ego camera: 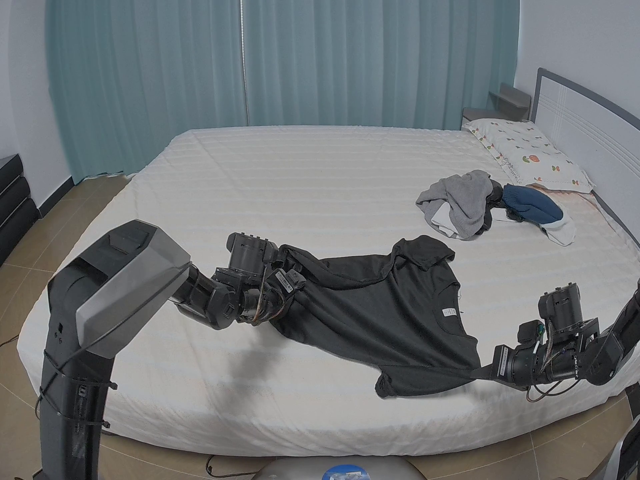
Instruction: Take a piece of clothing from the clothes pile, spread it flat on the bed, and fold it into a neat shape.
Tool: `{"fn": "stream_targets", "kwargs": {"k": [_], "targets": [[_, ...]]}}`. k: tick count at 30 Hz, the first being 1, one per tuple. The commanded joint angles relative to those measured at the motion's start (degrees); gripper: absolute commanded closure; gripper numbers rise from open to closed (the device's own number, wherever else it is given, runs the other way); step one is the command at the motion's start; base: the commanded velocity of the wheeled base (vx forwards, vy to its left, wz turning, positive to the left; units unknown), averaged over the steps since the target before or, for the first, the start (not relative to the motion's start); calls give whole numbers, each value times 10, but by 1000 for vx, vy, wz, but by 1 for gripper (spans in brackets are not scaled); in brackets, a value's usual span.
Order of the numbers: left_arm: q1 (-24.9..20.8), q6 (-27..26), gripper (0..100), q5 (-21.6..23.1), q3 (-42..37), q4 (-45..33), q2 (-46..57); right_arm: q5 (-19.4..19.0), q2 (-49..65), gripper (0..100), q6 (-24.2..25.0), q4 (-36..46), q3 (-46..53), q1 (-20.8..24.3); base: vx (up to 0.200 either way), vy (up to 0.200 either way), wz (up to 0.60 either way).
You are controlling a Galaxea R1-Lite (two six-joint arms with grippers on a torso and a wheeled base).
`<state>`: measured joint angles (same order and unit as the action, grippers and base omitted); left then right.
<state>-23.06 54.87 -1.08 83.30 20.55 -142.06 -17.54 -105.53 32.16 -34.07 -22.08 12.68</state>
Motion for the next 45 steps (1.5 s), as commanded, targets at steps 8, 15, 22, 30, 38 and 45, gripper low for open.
{"fn": "stream_targets", "kwargs": {"k": [8,15,22,30,38,45], "targets": [[29,1,100,-37,124,-22,-83,1,-6,100,0,0,0,2,0,0,0],[57,1,100,-75,166,-27,-89,2,-6,100,0,0,2,2,0,0,0],[96,-8,100,-110,199,-23,-84,6,-13,100,-1,-1,-1,-4,0,0,0],[171,-24,100,-110,247,-77,-63,10,-44,100,1,-67,7,-13,0,0,0],[214,-25,100,-104,232,-153,-9,22,-49,100,2,-95,5,-36,0,0,0],[240,-42,100,-40,143,-257,58,21,-32,100,1,-94,4,-45,0,0,0]]}}
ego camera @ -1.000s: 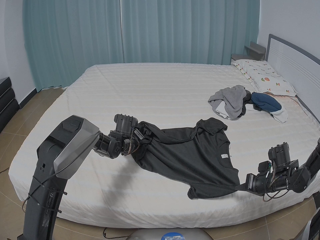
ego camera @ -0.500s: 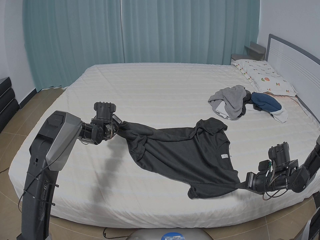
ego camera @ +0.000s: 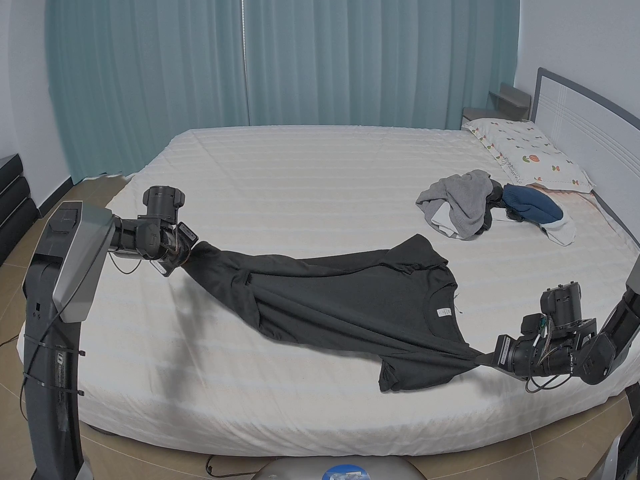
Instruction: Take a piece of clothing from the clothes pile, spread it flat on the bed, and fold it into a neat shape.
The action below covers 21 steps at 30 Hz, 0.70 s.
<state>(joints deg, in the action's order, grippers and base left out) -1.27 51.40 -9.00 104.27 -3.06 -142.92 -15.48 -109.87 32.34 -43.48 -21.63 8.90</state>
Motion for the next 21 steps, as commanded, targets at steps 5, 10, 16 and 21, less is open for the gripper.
{"fn": "stream_targets", "kwargs": {"k": [5,10,16,21], "targets": [[32,-40,100,72,-150,-18,93,-7,38,100,4,2,-3,-17,0,0,0],[39,-53,100,73,-202,31,93,-13,68,100,5,1,-1,-17,0,0,0],[64,-64,100,74,-215,46,102,-24,108,100,11,11,2,-14,0,0,0],[71,-75,100,76,-238,48,103,-24,110,100,9,35,1,-6,0,0,0]]}}
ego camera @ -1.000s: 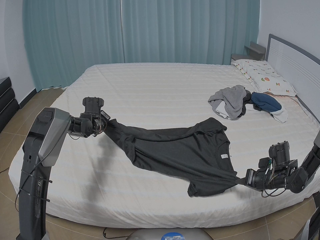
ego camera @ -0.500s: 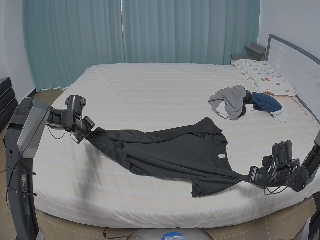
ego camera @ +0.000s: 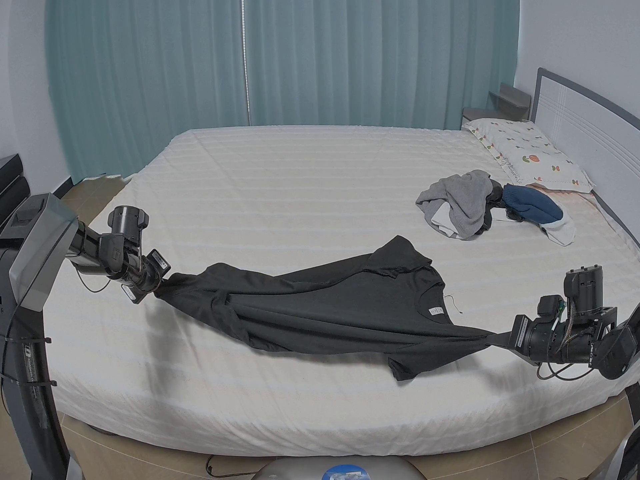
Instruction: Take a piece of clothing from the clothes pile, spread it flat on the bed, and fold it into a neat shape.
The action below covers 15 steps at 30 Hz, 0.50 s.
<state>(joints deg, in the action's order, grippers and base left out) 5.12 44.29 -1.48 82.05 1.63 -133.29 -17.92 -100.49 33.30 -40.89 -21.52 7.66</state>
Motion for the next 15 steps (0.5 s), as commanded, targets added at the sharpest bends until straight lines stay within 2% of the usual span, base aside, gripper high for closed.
{"fn": "stream_targets", "kwargs": {"k": [1,7,8,9,15], "targets": [[6,-6,100,2,-25,2,7,0,15,100,-3,18,-1,10,0,0,0],[3,-32,100,27,-68,4,11,0,3,100,-26,86,-5,20,0,0,0],[3,-37,0,27,-73,1,12,-1,-5,100,-43,92,-3,20,0,0,0],[3,-38,0,27,-75,1,12,-1,-8,0,-47,92,-3,20,0,0,0],[4,-72,0,26,-96,0,17,-2,-45,0,-59,87,-3,23,0,0,0]]}}
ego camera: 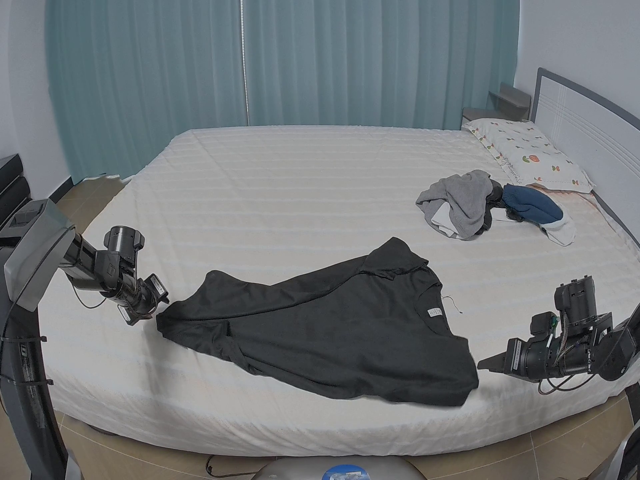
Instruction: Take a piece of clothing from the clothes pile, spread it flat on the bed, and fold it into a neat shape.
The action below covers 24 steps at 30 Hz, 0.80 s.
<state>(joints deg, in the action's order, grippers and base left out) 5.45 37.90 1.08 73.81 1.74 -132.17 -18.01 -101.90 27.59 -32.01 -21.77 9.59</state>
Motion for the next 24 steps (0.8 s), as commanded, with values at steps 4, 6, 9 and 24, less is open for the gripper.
{"fn": "stream_targets", "kwargs": {"k": [4,6,9,24], "targets": [[0,-3,0,2,-5,7,18,0,-44,0,0,-3,-6,3,0,0,0],[-2,1,0,1,14,12,17,0,-39,0,3,-4,-6,2,0,0,0],[-17,21,0,1,51,13,12,2,-40,0,-1,-4,-6,2,0,0,0],[-120,60,0,-6,115,25,-56,1,-45,0,-2,-17,-4,4,0,0,0]]}}
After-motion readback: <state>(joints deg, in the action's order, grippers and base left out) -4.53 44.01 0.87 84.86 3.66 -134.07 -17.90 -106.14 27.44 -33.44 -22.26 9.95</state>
